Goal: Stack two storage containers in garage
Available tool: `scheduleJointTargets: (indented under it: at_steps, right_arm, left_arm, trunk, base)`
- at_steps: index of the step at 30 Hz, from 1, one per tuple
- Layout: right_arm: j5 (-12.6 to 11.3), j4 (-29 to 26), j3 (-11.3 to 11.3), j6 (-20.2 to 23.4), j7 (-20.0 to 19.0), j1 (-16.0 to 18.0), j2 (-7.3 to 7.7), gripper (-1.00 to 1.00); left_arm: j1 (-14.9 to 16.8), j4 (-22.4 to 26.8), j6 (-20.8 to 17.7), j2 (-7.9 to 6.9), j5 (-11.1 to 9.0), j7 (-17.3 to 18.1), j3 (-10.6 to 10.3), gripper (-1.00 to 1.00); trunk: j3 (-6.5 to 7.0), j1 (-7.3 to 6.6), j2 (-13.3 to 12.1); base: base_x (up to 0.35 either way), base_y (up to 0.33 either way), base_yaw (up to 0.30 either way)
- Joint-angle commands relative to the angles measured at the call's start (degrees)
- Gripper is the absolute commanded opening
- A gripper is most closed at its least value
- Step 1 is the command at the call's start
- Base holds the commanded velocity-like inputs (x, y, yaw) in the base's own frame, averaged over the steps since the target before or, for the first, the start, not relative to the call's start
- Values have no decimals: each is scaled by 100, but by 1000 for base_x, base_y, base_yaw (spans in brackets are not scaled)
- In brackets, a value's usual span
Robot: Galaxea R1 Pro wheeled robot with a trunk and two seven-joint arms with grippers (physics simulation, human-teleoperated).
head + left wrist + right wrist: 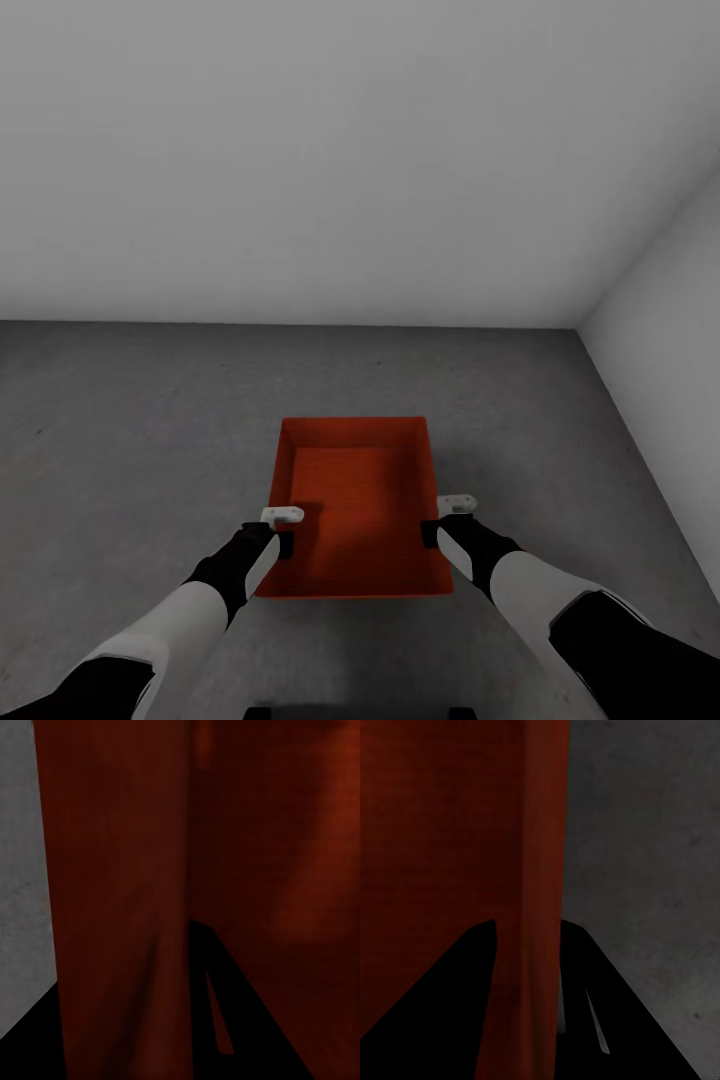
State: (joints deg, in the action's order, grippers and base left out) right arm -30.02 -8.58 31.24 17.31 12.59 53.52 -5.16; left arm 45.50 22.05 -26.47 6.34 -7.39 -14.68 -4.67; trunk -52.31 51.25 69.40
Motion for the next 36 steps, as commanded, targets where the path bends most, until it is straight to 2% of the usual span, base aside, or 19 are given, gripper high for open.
scheduleJointTargets:
  at_steps: [1,3,13,20,28,36]
  right_arm:
    - [-302,-4,137,18,24,1,3,-100]
    - [-302,-4,137,18,24,1,0,-100]
    - [-302,-3,137,17,24,1,6,-100]
    - [-302,-3,137,18,24,1,5,-100]
    - [-302,-3,137,18,24,1,6,-100]
    - [-302,-3,137,18,24,1,6,-100]
  left_arm:
    - [2,28,-24,-26,0,-61,-103,-100]
    - [2,28,-25,-27,0,-61,-104,-100]
    - [2,28,-23,-24,1,-59,-104,-100]
    - [2,28,-25,-20,-2,-55,-102,-100]
    - [2,28,-25,-19,9,-61,-104,-100]
    - [2,24,-25,-18,8,-53,-104,-100]
  trunk:
    - [-22,23,44]
    - [-58,66,124]
    - [-58,66,124]
    - [-184,220,405]
    - [-184,220,405]
    - [-327,396,726]
  base:
    - [0,0,0]
    - [0,0,0]
    - [0,0,0]
    - [0,0,0]
    - [0,0,0]
    - [0,0,0]
